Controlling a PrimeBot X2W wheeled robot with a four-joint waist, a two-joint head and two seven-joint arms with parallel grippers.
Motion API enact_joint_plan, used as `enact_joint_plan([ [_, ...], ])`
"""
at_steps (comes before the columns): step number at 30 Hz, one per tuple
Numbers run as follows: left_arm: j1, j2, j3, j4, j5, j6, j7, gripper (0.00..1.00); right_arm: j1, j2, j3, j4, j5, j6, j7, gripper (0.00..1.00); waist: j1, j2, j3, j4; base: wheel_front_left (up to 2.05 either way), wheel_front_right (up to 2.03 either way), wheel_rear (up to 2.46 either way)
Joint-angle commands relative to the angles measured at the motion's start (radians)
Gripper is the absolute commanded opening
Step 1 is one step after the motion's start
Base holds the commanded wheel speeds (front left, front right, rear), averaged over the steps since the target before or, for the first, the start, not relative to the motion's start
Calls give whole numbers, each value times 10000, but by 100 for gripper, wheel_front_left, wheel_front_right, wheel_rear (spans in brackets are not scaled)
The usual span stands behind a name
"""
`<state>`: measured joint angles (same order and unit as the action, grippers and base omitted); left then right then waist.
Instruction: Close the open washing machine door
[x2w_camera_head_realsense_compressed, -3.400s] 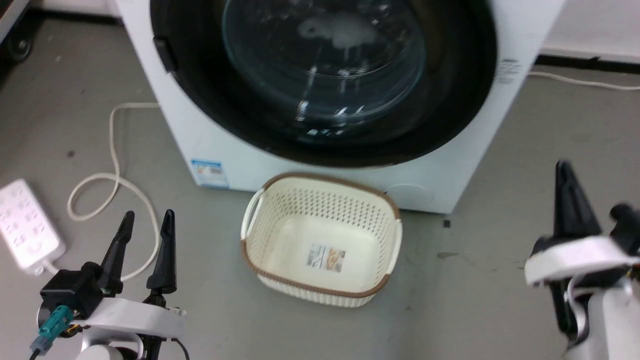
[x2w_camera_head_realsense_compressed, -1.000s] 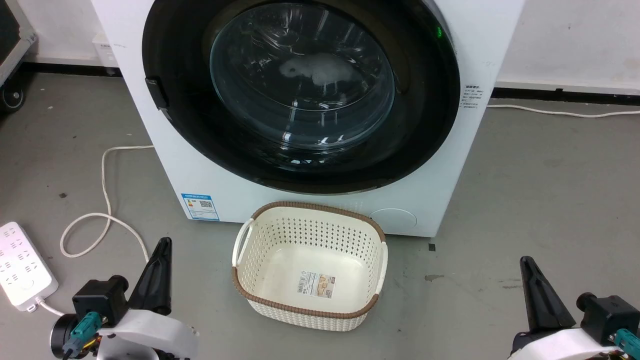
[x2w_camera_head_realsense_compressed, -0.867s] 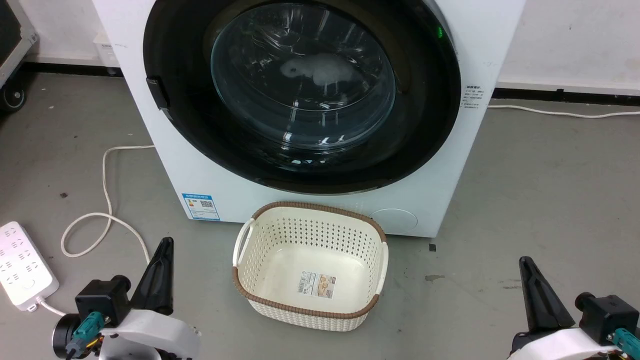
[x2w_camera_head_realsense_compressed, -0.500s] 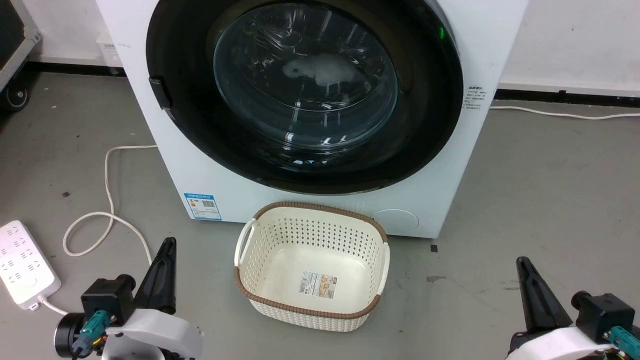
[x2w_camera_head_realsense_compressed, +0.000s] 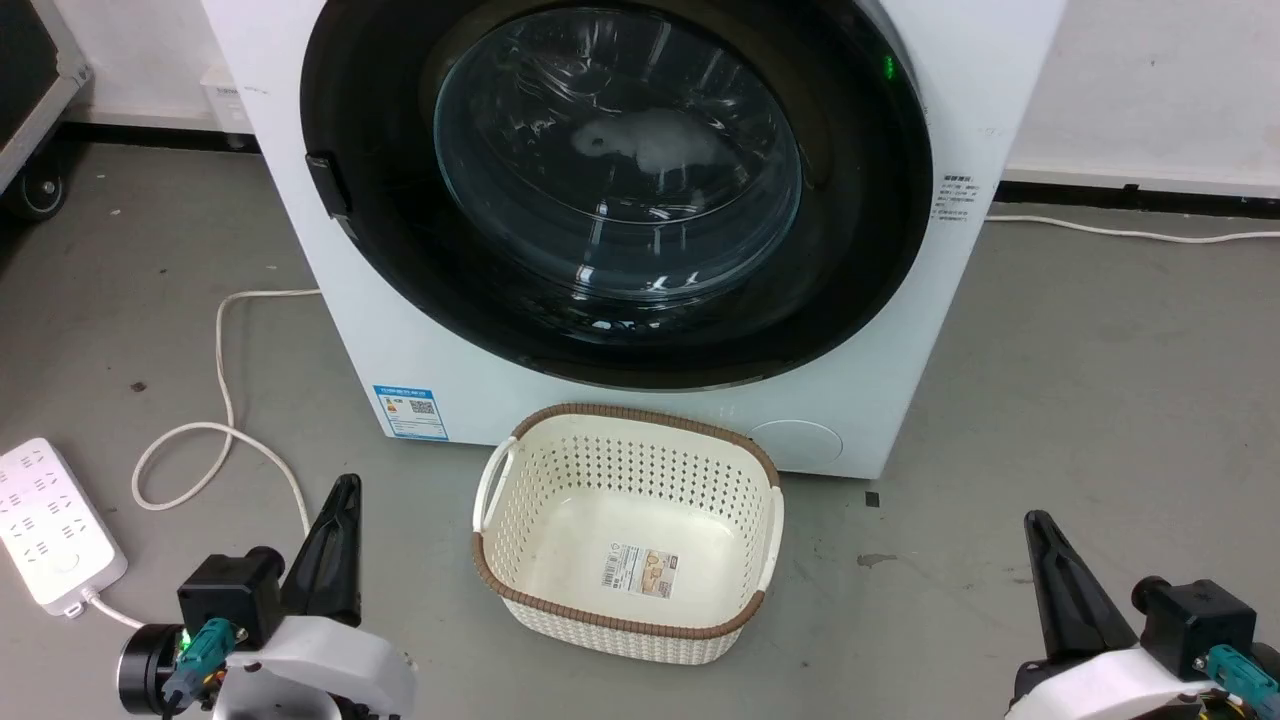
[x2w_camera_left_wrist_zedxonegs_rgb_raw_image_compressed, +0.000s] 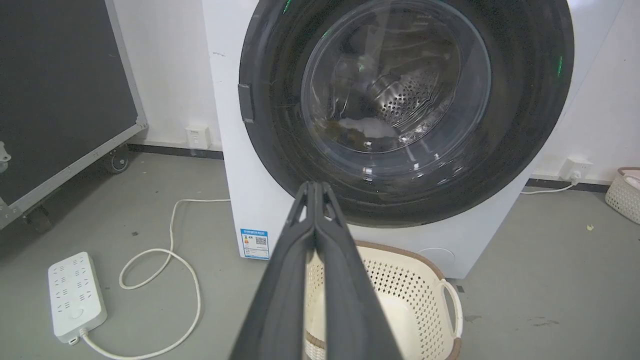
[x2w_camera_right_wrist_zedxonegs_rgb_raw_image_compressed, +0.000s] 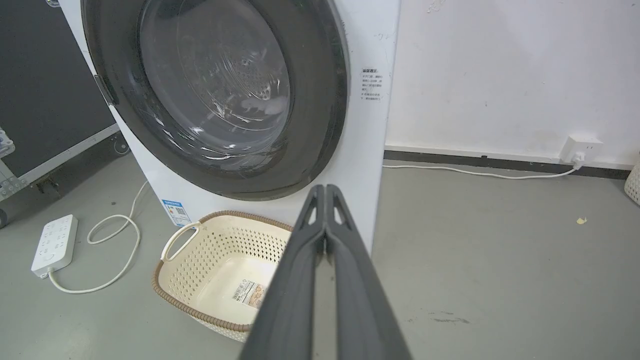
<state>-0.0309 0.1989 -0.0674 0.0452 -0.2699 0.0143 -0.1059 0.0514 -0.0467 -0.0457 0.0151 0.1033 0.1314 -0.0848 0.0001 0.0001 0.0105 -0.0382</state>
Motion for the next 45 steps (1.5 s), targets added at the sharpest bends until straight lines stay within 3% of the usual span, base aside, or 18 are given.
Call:
enact_joint_plan([
  [1,120,-90,73,-64,191,-54,53,0,-134,-14,35,-50,-111,-3,39,0,-1,-1,-3,11,0,0,0],
  [45,227,-883,414,-284,1614,-104,624,0,-350,-26,275,-107,-634,-5,499,0,-1,-1,-61,221,0,0,0],
])
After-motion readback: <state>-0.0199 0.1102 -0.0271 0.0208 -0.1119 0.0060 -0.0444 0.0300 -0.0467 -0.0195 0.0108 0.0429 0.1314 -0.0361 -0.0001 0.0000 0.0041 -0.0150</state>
